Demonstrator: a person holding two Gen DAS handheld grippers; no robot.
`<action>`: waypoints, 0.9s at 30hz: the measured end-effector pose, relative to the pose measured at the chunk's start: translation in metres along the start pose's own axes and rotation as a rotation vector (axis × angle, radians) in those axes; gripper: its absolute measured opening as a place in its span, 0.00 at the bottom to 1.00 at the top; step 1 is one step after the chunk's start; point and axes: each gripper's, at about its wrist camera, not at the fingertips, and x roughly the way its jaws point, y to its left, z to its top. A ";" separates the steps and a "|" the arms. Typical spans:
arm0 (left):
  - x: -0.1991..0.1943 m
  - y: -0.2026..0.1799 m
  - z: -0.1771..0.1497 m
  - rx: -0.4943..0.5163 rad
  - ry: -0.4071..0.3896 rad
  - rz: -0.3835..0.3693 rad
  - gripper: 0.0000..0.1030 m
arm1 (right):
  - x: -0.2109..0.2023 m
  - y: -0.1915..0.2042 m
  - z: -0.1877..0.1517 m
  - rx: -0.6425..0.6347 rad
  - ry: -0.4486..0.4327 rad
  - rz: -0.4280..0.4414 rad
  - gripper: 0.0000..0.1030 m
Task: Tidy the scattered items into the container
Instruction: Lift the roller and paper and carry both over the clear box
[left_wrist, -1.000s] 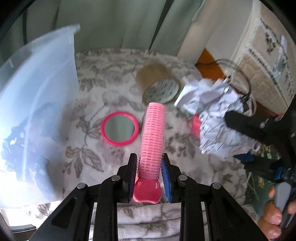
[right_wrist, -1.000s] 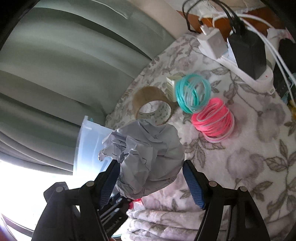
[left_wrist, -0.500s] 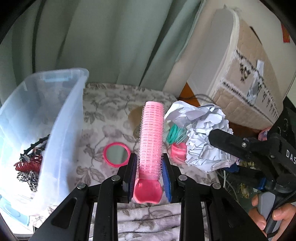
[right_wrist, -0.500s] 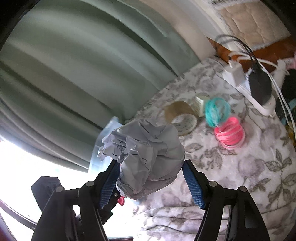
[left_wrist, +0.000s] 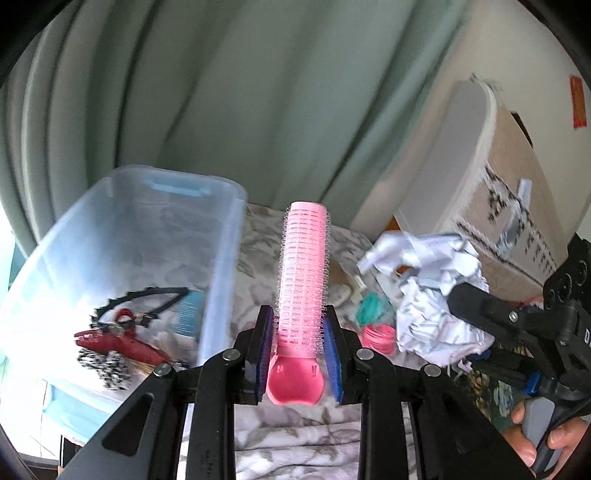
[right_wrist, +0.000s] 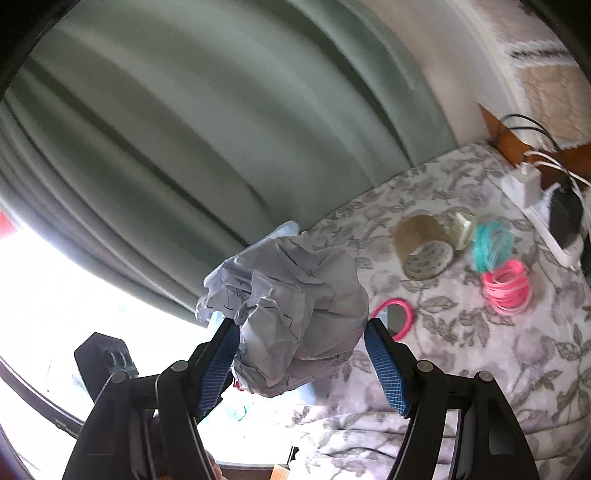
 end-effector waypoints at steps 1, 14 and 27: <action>-0.003 0.007 0.002 -0.014 -0.011 0.006 0.26 | 0.004 0.006 0.000 -0.015 0.010 0.006 0.71; -0.022 0.083 0.004 -0.165 -0.074 0.099 0.26 | 0.071 0.055 -0.013 -0.153 0.145 0.022 0.71; -0.026 0.142 -0.002 -0.274 -0.093 0.153 0.26 | 0.127 0.088 -0.027 -0.241 0.239 0.058 0.71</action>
